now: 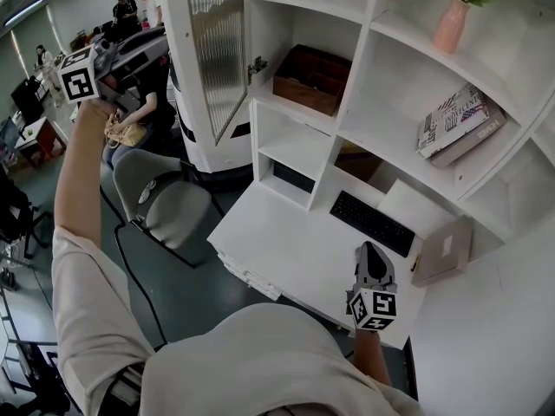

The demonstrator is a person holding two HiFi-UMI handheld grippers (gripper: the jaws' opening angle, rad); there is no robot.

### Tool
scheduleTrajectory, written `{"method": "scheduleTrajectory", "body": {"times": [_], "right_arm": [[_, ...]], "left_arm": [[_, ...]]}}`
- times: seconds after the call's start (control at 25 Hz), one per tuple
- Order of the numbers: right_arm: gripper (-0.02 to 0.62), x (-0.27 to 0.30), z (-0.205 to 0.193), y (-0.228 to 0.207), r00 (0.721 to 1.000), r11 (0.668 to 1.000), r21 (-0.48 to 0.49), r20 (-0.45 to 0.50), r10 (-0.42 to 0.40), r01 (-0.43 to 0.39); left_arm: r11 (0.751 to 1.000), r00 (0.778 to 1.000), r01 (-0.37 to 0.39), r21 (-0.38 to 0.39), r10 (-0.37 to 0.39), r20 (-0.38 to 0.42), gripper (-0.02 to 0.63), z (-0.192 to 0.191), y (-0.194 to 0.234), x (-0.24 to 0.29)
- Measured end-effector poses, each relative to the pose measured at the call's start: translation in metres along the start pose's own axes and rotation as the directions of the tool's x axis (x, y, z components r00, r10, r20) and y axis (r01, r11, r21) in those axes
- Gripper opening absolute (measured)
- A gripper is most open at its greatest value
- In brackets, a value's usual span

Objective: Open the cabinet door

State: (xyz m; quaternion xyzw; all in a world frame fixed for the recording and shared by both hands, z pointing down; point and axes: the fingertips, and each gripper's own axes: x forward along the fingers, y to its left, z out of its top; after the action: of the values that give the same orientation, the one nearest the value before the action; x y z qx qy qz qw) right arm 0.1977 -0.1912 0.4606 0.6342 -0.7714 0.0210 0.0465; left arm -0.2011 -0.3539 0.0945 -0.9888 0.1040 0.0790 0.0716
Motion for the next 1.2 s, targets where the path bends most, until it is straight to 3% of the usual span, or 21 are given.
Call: {"method": "scheduleTrajectory", "body": {"times": [0.72,1.2], "right_arm": [[0.004,0.014,-0.001,0.013,0.999,1.000,-0.014,-0.031,0.006,-0.007],[0.003,0.016,-0.007,0.013,0.999,1.000,-0.014,-0.048,0.010,-0.011]], "left_arm": [[0.992,0.989,0.087,-0.092,-0.074,0.132,0.092,0.001,0.039,-0.055],[0.987,0.976,0.094,-0.127,-0.066,0.209,0.094,-0.001,0.058,-0.072]]}}
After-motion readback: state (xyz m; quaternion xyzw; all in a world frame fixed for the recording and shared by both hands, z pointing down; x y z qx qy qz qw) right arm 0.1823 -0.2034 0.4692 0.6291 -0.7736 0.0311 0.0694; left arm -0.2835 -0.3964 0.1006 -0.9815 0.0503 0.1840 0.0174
